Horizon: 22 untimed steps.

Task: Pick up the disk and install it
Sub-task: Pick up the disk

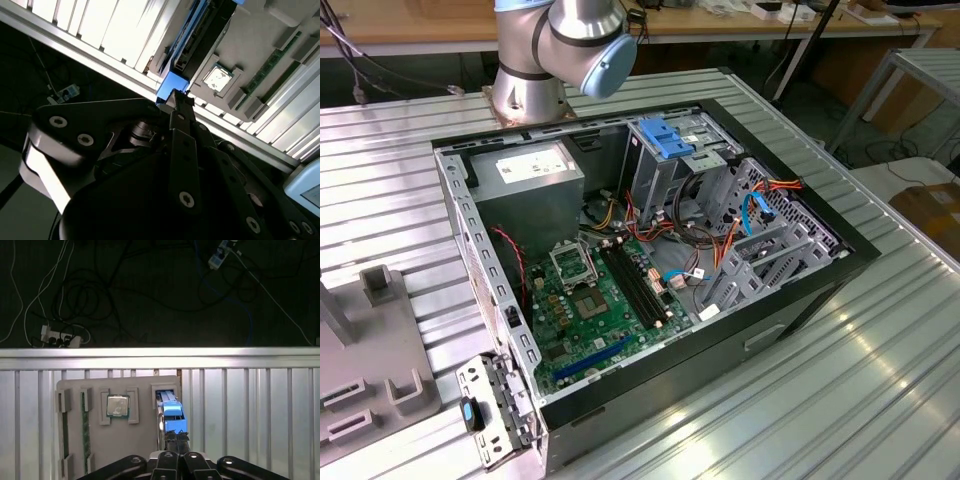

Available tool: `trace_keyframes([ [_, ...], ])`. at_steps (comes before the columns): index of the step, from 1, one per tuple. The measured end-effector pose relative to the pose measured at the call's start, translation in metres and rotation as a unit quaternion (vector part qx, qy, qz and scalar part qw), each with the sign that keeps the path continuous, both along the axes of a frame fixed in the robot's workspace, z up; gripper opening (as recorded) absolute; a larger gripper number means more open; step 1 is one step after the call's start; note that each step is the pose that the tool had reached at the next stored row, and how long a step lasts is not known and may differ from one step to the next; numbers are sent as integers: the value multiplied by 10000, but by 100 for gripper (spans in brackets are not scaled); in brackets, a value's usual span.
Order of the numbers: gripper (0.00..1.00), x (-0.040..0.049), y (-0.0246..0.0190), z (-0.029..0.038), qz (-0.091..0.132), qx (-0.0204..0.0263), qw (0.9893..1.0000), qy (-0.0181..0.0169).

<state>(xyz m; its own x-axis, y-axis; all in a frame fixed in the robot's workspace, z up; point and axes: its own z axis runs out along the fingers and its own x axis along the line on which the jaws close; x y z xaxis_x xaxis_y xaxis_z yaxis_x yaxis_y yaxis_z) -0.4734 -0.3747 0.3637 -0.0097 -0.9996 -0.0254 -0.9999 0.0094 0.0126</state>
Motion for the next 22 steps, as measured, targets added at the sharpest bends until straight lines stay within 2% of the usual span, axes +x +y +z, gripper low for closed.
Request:
trace_keyframes([
  [7, 11, 2, 0, -12, 4, 0, 10000, 0],
  [13, 11, 18, 8, -107, 43, -1, 10000, 0],
  [16, 11, 22, 22, -114, 50, -1, 10000, 0],
  [17, 24, 22, 23, -114, 51, -1, 10000, 0],
  [18, 42, 22, 23, -114, 51, -1, 10000, 0],
  [19, 47, 22, 24, -114, 50, -2, 10000, 0],
  [20, 47, 22, 24, -114, 50, -1, 10000, 0],
  [21, 54, 22, 24, -115, 51, -1, 10000, 0],
  [22, 54, 23, 24, -153, 51, -1, 10000, 0],
])
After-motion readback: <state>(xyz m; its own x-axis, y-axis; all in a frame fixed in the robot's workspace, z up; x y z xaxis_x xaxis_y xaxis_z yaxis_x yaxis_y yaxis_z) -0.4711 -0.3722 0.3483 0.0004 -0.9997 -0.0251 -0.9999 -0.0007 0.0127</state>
